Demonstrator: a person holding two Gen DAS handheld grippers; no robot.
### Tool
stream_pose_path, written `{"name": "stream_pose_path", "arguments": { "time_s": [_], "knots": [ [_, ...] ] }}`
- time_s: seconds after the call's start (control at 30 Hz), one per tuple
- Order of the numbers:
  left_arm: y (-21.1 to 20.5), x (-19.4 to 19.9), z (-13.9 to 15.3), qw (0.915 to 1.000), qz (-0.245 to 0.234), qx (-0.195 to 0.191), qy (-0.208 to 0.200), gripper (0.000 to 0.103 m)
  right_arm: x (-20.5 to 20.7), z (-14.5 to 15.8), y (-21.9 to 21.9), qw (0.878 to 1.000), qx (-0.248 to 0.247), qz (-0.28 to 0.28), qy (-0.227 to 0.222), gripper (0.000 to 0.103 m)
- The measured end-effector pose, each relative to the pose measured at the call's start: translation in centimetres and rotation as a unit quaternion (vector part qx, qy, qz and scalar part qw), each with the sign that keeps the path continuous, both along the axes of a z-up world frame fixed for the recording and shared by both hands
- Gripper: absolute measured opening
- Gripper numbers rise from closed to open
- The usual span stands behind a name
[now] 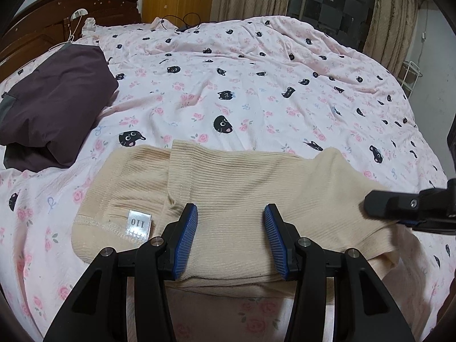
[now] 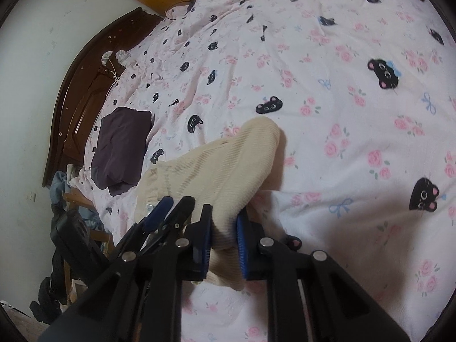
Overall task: Fold clothes
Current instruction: 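Close the right gripper on the end of the beige sweater strip, then lift the held sweater end and fold it over onto the rest with the right gripper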
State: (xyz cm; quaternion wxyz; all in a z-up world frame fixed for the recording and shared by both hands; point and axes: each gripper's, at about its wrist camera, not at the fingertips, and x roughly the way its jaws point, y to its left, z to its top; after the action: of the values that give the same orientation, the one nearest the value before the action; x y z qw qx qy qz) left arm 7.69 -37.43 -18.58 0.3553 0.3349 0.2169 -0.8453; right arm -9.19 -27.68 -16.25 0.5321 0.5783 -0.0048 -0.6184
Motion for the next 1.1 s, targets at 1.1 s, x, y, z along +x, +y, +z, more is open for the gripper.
{"name": "stream_pose_path", "arguments": {
  "time_s": [1.1],
  "knots": [
    [-5.3,8.4,2.6,0.9876,0.143,0.052,0.038,0.044,6.7,6.0,-9.0,0.985,0.037,0.121,0.121,0.016]
  ]
}}
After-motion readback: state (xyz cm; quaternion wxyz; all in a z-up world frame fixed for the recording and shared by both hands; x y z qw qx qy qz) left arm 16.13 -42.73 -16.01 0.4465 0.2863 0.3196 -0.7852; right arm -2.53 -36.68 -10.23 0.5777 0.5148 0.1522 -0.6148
